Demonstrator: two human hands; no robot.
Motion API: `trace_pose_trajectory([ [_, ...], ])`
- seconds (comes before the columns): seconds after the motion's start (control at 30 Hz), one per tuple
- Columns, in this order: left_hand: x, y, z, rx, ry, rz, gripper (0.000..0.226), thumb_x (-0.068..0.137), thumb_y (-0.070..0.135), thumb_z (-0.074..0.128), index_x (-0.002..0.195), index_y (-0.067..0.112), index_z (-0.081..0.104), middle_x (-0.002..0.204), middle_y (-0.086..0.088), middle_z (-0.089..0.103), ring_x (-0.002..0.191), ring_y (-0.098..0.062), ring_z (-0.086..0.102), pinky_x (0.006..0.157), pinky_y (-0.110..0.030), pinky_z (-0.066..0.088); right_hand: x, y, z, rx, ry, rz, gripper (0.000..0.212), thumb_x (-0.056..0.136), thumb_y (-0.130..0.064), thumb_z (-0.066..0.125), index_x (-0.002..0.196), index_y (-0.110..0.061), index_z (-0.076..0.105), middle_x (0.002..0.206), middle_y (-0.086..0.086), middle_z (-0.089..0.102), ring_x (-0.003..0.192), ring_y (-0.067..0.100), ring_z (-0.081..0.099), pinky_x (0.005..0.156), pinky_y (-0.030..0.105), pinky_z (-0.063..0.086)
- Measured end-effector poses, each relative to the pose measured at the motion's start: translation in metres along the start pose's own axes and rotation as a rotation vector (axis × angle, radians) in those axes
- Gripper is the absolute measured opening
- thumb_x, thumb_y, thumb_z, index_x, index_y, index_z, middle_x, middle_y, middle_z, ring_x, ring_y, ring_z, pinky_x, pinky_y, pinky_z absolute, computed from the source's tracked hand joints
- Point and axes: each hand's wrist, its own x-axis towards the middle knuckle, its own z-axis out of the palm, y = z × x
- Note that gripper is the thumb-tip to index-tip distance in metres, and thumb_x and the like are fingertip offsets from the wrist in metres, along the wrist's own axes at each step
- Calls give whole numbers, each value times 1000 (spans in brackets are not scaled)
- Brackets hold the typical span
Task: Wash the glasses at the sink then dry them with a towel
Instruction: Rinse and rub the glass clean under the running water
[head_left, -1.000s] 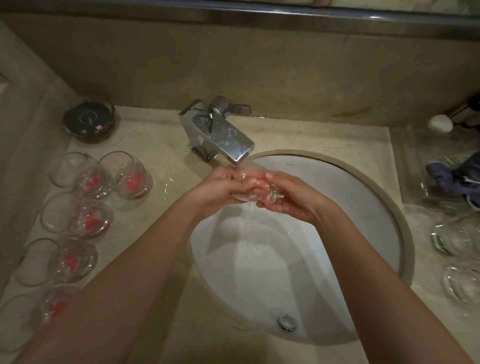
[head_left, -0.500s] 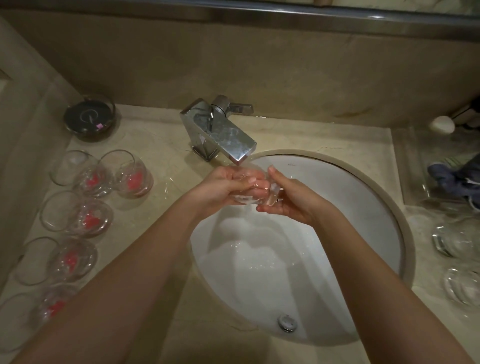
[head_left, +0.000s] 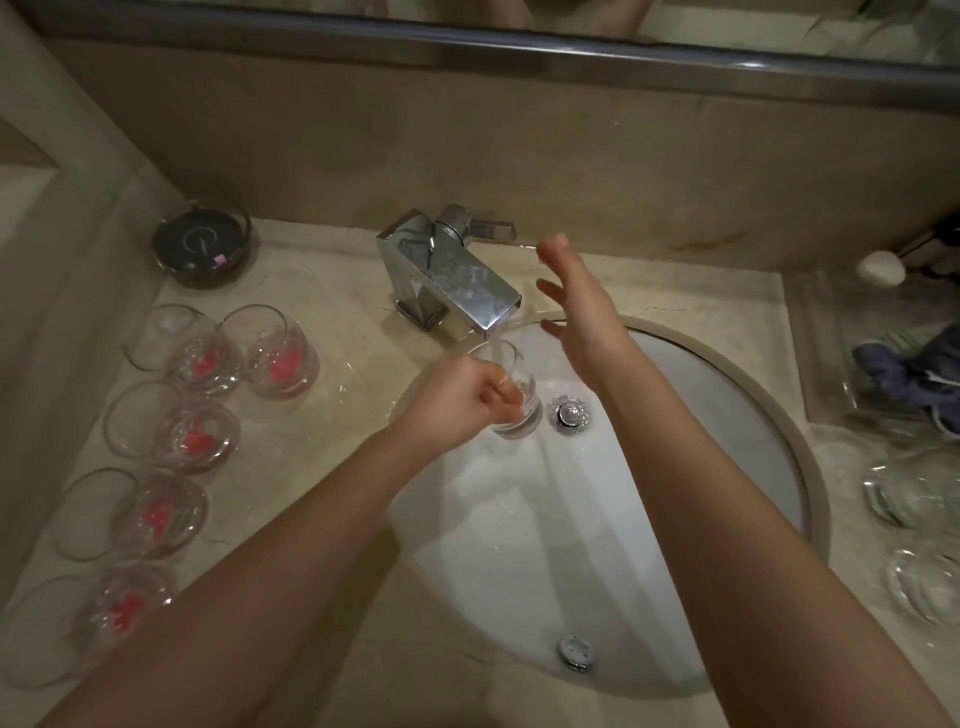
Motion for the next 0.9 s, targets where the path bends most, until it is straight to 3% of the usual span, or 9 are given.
trace_pose_trajectory([
  [0.13, -9, 2, 1, 50, 34, 23, 11, 74, 7, 81, 83, 9, 76, 63, 18, 60, 57, 7, 56, 63, -10, 42, 8, -21, 22, -94, -41, -37, 55, 101, -49, 33, 150, -23, 32, 156, -7, 29, 143, 13, 29, 118, 42, 23],
  [0.37, -21, -2, -4, 105, 63, 40, 18, 72, 11, 82, 71, 24, 70, 63, 19, 62, 71, -11, 67, 75, -30, 53, 9, -10, 29, -134, -19, -64, 53, 101, -51, 34, 147, -26, 37, 152, -5, 37, 139, 17, 36, 115, 43, 30],
  [0.5, -29, 0, -3, 73, 69, 38, 12, 73, 7, 82, 78, 16, 74, 64, 15, 63, 63, -2, 60, 72, -24, 50, 2, -1, 34, -122, -32, -74, 53, 99, -53, 36, 147, -30, 37, 152, -5, 39, 138, 16, 39, 115, 43, 29],
  [0.57, -33, 2, -4, 66, 64, 42, 12, 73, 6, 81, 80, 13, 75, 69, 6, 69, 62, 4, 59, 70, -20, 47, -3, -3, 35, -114, -44, -68, 54, 99, -54, 36, 148, -32, 33, 154, -8, 35, 139, 15, 37, 116, 45, 27],
  [0.67, -39, 6, -7, 64, 60, 44, 11, 73, 7, 81, 80, 13, 75, 75, -2, 73, 69, -9, 67, 73, -23, 49, -16, -3, 29, -103, -30, -62, 53, 100, -53, 35, 147, -29, 35, 154, -9, 34, 140, 14, 34, 116, 43, 27],
  [0.8, -48, 13, -11, 16, 50, 72, 12, 73, 6, 82, 76, 14, 75, 66, 4, 69, 76, -20, 71, 78, -33, 53, -54, 34, 7, 71, 11, -21, 36, 97, -49, 44, 120, -25, 58, 128, -7, 59, 124, 17, 52, 98, 37, 41],
  [0.9, -52, 17, -12, -26, 20, 68, 26, 72, 10, 83, 66, 32, 71, 66, 7, 72, 74, -16, 71, 81, -39, 56, -83, 72, -3, 238, 6, 37, 49, 86, -54, 57, 118, -18, 62, 118, 4, 68, 116, 20, 61, 91, 35, 47],
])
